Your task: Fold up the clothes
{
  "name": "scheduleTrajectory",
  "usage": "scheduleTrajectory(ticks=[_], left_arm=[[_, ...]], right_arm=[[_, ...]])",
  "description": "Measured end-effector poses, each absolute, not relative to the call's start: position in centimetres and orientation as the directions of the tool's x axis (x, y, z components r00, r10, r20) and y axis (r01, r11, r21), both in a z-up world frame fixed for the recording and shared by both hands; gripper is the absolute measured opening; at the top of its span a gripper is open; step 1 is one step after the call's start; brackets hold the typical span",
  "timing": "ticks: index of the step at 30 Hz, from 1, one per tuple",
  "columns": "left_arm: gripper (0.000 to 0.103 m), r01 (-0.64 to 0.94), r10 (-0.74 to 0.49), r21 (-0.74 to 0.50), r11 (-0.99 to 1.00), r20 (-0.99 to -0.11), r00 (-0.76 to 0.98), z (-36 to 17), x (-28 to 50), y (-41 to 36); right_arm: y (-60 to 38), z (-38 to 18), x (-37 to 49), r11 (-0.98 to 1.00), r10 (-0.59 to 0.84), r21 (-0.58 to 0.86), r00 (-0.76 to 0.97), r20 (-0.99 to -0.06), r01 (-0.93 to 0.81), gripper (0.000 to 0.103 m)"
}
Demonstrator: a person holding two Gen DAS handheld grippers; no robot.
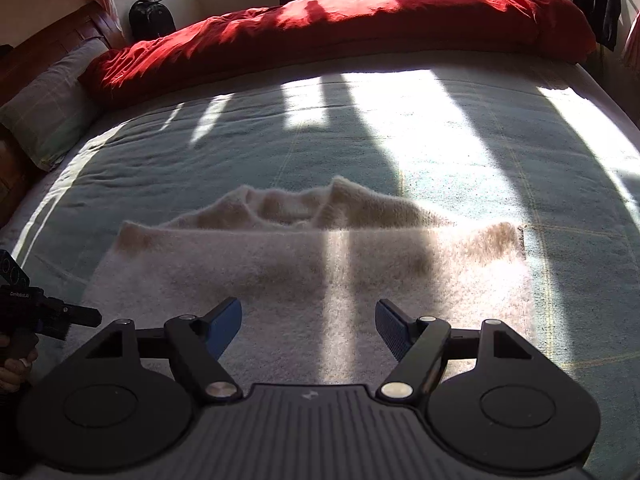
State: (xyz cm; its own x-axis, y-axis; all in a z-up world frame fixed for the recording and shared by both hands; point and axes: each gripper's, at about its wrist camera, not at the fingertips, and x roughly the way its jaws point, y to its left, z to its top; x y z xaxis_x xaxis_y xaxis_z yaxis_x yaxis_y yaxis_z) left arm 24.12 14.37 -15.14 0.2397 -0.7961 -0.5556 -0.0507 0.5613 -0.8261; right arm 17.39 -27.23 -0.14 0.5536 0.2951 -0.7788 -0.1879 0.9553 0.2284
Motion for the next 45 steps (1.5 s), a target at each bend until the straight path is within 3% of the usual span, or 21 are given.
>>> scheduleTrajectory(ticks=[15,19,21,23,27,28,31,38,45], left_arm=[[0.073,-0.076,-0.852,-0.883,0.463,-0.467,0.237,-16.9,23.6,14.4],[0.071,-0.052,-0.836,-0.862,0.504,-0.502,0.220,-16.5,24.3,13.4],[0.058,-0.045,-0.818,-0.844,0.534,-0.529,0.224,-16.2,23.7,13.7],[0.038,-0.064,-0.808,-0.839,0.541,-0.539,0.239,-16.2,23.2,14.2],[0.035,-0.061,-0.771,-0.807,0.587,-0.580,0.263,-15.3,22.7,13.9],[0.034,-0.055,-0.760,-0.795,0.604,-0.595,0.264,-14.8,22.8,13.7],[0.032,-0.032,-0.730,-0.763,0.645,-0.629,0.267,-13.1,22.8,13.2],[0.031,0.026,-0.710,-0.734,0.679,-0.646,0.279,-9.7,22.4,12.4],[0.031,0.015,-0.711,-0.739,0.674,-0.642,0.287,-9.2,22.2,12.2]], right_arm=[[-26.7,-0.8,17.6,0.947,0.322,0.253,0.533,-0.782,-0.200,0.077],[-26.3,-0.9,17.4,0.941,0.336,0.265,0.530,-0.779,-0.208,0.077],[-26.2,-0.7,17.3,0.939,0.344,0.265,0.530,-0.775,-0.221,0.077],[-26.2,-0.8,17.3,0.935,0.354,0.276,0.526,-0.773,-0.224,0.077],[-26.5,-1.3,17.5,0.923,0.385,0.316,0.525,-0.759,-0.220,0.077],[-26.5,-1.4,17.5,0.914,0.406,0.339,0.522,-0.750,-0.223,0.072],[-26.3,-1.5,17.9,0.888,0.460,0.393,0.508,-0.728,-0.240,0.042],[-23.5,-2.7,21.3,0.891,0.452,0.357,0.490,-0.745,-0.278,0.021],[-21.6,-7.1,25.5,0.927,0.373,0.298,0.456,-0.808,-0.229,0.013]])
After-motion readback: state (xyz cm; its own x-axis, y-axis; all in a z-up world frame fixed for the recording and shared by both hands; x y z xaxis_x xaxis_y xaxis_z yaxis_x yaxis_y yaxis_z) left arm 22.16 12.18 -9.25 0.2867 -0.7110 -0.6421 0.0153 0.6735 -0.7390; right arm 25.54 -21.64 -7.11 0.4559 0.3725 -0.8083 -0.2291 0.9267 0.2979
